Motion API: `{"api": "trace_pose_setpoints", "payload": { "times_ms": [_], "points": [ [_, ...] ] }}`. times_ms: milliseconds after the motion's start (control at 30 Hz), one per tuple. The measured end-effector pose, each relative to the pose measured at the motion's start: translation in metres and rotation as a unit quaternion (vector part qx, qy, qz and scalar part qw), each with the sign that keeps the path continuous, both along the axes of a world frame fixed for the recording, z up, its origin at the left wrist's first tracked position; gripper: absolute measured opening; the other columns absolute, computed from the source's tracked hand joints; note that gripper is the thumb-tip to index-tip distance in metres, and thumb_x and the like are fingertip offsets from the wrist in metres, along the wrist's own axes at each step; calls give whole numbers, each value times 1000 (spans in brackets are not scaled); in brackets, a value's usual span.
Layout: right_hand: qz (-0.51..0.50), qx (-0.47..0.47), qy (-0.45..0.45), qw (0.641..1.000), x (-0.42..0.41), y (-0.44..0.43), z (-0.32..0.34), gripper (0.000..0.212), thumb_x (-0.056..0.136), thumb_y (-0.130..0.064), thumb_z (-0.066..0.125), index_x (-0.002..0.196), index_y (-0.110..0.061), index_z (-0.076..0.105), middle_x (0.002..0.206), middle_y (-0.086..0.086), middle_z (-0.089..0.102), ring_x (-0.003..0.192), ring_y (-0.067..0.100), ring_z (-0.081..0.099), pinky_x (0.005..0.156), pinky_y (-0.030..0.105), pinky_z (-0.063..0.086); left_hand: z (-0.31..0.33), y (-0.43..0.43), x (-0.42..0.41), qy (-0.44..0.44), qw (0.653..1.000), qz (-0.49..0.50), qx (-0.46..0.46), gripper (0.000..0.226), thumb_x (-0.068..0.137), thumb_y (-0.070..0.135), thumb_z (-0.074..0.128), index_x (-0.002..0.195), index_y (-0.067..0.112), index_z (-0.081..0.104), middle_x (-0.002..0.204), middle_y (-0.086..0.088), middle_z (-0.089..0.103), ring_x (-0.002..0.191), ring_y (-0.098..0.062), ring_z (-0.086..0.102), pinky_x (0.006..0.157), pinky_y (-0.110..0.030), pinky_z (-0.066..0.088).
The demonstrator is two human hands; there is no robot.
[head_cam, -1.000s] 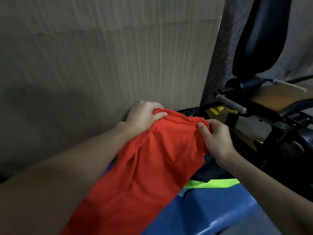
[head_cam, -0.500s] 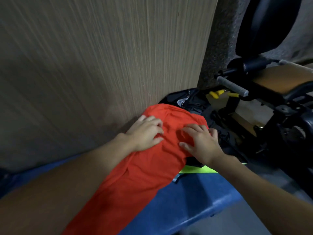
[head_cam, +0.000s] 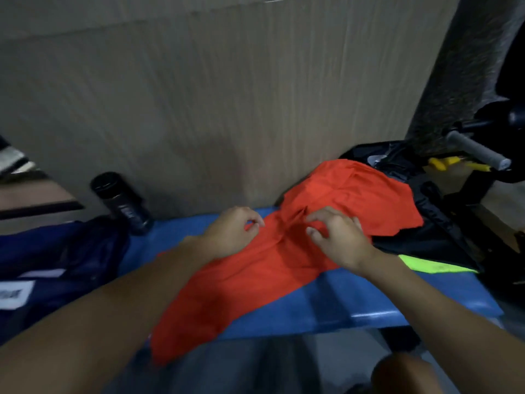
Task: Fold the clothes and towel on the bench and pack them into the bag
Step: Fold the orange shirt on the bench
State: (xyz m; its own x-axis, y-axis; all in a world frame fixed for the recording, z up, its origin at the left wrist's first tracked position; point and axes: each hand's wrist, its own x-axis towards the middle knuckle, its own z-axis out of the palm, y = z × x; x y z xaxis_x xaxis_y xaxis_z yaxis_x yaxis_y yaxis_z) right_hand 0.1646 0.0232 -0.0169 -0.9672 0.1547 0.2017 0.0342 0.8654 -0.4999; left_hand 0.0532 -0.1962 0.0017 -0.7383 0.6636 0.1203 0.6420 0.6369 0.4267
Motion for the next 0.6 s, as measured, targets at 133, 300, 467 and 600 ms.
{"api": "trace_pose_setpoints", "payload": {
  "times_ms": [133,300,467,600],
  "points": [
    [69,-6,0,998,-12,-64,-8,23,95,-30,57,117,-27,63,125,-7,58,124,13,50,97,34,30,-20,-76,10,-30,996,70,51,15,87,7,62,92,6,76,97,-7,74,90,-9,64,86,-20,45],
    [135,-12,-15,991,-37,-138,-32,20,95,-29,58,113,-28,65,119,-10,61,119,12,53,95,34,33,-46,-163,16,-65,976,193,83,32,78,22,50,93,9,75,97,-2,74,88,-13,66,84,-19,46],
    [185,-10,-30,982,-65,-202,-66,20,92,-27,62,111,-27,66,115,-9,64,115,16,56,95,36,37,-81,-220,13,-67,952,278,112,11,88,6,62,91,3,72,90,-10,72,82,-15,64,76,-17,44],
    [202,39,-43,978,-85,-241,-86,30,91,-33,63,120,-28,61,124,-9,59,120,16,50,96,37,33,-106,-240,13,-95,930,320,153,21,88,9,69,109,8,68,96,-3,62,86,-13,59,86,-32,52]
  ]
}}
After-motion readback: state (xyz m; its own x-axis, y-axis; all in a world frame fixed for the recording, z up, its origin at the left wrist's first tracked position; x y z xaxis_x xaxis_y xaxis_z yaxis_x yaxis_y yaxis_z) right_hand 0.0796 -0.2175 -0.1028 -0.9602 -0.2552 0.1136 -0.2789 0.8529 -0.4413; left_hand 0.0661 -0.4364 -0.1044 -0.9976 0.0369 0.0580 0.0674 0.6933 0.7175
